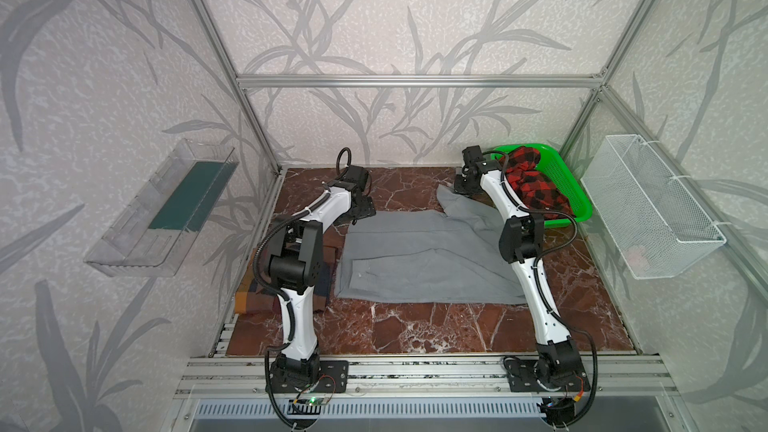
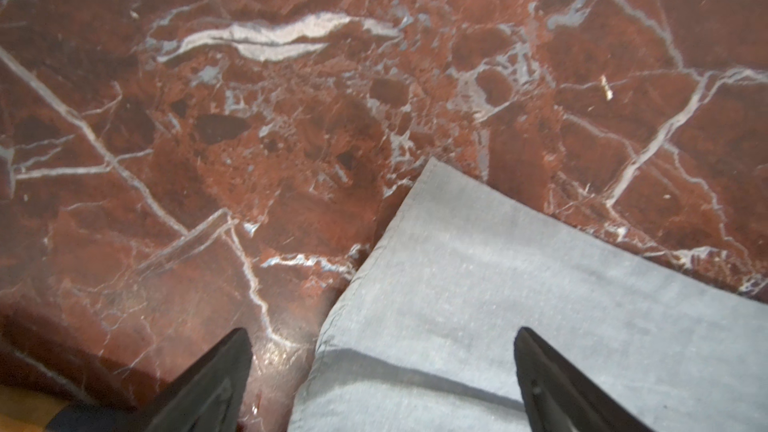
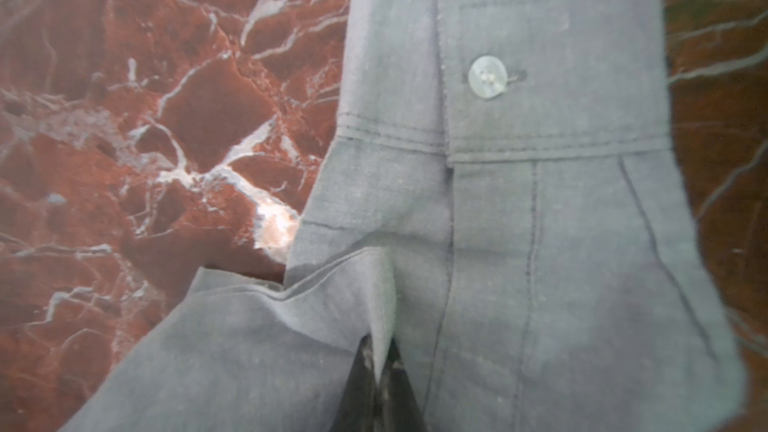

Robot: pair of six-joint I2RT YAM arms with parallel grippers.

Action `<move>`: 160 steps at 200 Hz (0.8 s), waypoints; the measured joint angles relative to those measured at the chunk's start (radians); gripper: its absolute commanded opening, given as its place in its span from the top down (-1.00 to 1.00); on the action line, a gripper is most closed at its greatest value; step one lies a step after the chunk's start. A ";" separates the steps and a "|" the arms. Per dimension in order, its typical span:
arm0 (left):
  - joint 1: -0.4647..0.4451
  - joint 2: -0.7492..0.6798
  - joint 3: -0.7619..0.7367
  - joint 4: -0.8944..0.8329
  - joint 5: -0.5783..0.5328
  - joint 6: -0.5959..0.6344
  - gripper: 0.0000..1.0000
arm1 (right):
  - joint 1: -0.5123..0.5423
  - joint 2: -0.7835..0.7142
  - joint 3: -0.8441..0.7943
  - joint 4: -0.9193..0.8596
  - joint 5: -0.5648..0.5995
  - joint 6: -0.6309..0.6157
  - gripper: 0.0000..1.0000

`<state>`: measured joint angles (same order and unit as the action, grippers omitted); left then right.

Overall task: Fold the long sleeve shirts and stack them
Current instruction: 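Fold the hem toward the collar with both grippers, farther from the robot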

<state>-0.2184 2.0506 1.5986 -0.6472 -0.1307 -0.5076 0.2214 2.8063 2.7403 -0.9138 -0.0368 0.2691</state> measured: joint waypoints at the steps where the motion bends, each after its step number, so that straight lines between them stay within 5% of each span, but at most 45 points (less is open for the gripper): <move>1: 0.000 0.001 0.002 0.000 0.000 0.000 -0.96 | 0.000 0.000 0.000 0.001 -0.001 -0.002 1.00; 69: 0.005 0.046 0.025 -0.019 -0.001 0.011 -0.96 | 0.000 -0.087 -0.060 0.047 -0.037 -0.043 1.00; 160: 0.006 0.108 0.089 -0.028 -0.003 0.019 -0.92 | 0.008 -0.521 -0.398 0.256 -0.115 -0.053 1.00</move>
<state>-0.2127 2.1586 1.6878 -0.6750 -0.1337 -0.4885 0.2298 2.2852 2.3425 -0.6575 -0.1520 0.2161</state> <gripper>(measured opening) 0.968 0.048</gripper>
